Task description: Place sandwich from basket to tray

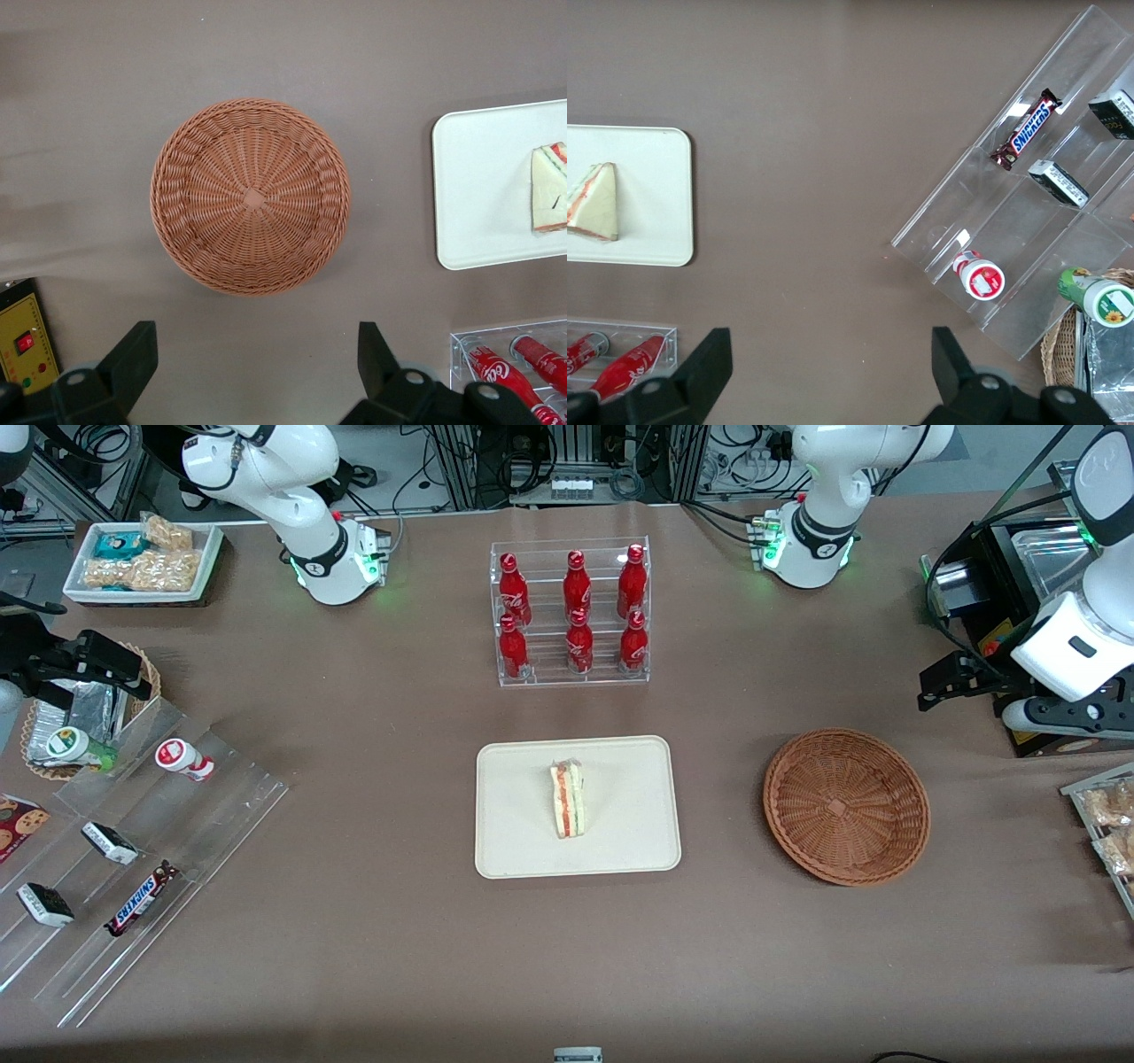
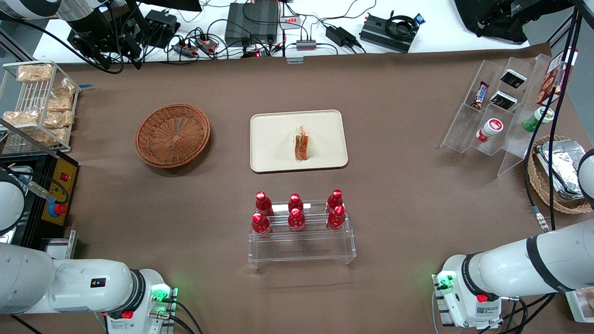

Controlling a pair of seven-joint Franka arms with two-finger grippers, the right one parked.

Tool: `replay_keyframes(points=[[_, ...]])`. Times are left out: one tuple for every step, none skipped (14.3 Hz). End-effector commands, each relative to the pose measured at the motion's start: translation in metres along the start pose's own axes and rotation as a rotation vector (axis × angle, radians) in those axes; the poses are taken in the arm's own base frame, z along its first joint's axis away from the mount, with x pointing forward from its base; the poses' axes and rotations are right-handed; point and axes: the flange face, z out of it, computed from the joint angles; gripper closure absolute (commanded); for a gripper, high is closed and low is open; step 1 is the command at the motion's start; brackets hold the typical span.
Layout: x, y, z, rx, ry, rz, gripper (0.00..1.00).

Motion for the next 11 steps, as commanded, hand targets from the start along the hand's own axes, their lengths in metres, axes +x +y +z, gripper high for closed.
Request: replay_keyframes(points=[[-0.008,0.003,-0.003,0.044,-0.029,0.022,0.0],[-0.011,0.003,-0.009,0.048,-0.02,0.019,0.0],[-0.012,0.002,-0.011,0.046,-0.018,0.016,0.0],[-0.013,0.003,-0.011,0.046,-0.021,0.017,0.0],[-0.014,0.003,-0.011,0.046,-0.03,0.017,0.0],[-0.017,0.004,-0.011,0.046,-0.047,0.018,0.0],[-0.02,0.004,-0.013,0.046,-0.049,0.018,0.0],[-0.021,0.004,-0.014,0.047,-0.049,0.018,0.0],[-0.021,0.004,-0.014,0.046,-0.049,0.02,0.0],[-0.021,0.005,-0.014,0.047,-0.049,0.02,0.0],[-0.021,0.006,-0.014,0.048,-0.049,0.022,0.0]])
